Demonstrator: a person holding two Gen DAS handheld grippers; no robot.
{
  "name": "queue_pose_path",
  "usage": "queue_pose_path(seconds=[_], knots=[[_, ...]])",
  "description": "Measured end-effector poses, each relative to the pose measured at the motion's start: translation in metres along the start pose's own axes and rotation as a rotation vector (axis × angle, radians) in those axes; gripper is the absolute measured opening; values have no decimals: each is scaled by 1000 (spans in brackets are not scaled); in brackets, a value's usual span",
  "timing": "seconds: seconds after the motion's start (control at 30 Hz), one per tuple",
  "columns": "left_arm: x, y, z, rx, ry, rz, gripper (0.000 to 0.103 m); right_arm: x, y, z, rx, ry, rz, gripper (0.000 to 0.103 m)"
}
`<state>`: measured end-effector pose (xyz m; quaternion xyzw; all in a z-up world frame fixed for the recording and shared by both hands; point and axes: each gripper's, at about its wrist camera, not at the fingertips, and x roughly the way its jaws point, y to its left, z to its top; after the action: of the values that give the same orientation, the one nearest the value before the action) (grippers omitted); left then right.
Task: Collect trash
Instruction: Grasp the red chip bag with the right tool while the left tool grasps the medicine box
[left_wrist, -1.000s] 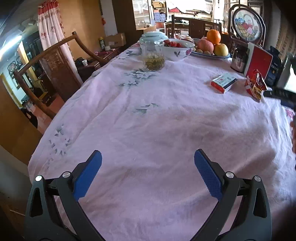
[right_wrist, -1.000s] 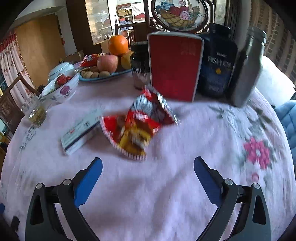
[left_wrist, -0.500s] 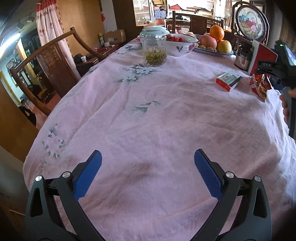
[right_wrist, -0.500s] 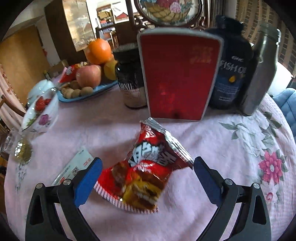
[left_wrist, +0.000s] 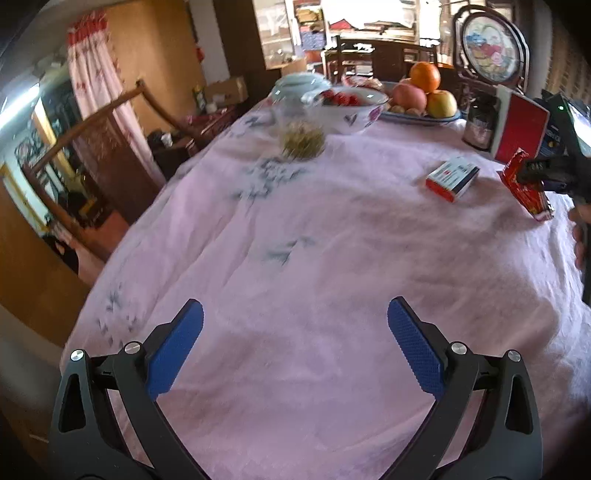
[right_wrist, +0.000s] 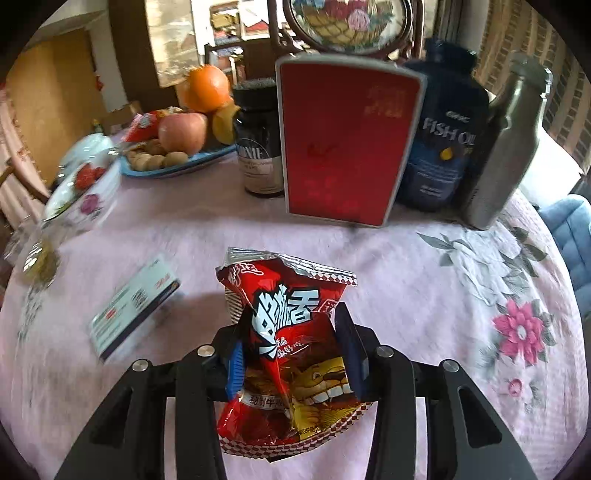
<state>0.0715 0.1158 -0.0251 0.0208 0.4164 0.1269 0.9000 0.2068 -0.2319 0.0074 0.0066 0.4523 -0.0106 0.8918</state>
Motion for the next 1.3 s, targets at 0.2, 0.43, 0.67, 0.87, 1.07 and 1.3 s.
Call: queue_pose_path(seconds=[0.2, 0.43, 0.67, 0.87, 1.07, 1.3], knots=[[0, -28, 20, 64, -29, -26, 96, -33, -16, -25, -9, -44, 47, 43], [19, -72, 60, 152, -35, -64, 96, -30, -21, -34, -13, -32, 99, 43], [61, -122, 96, 256, -56, -110, 96, -31, -34, -38, -7, -16, 153, 43], [103, -157, 115, 364, -13, -207, 96, -34, -37, -38, -17, -19, 162, 43], [124, -174, 127, 421, 3, -248, 93, -25, -41, -37, -2, 6, 160, 45], [148, -179, 133, 404, 83, -315, 79, -19, -44, -36, 13, 22, 160, 46]])
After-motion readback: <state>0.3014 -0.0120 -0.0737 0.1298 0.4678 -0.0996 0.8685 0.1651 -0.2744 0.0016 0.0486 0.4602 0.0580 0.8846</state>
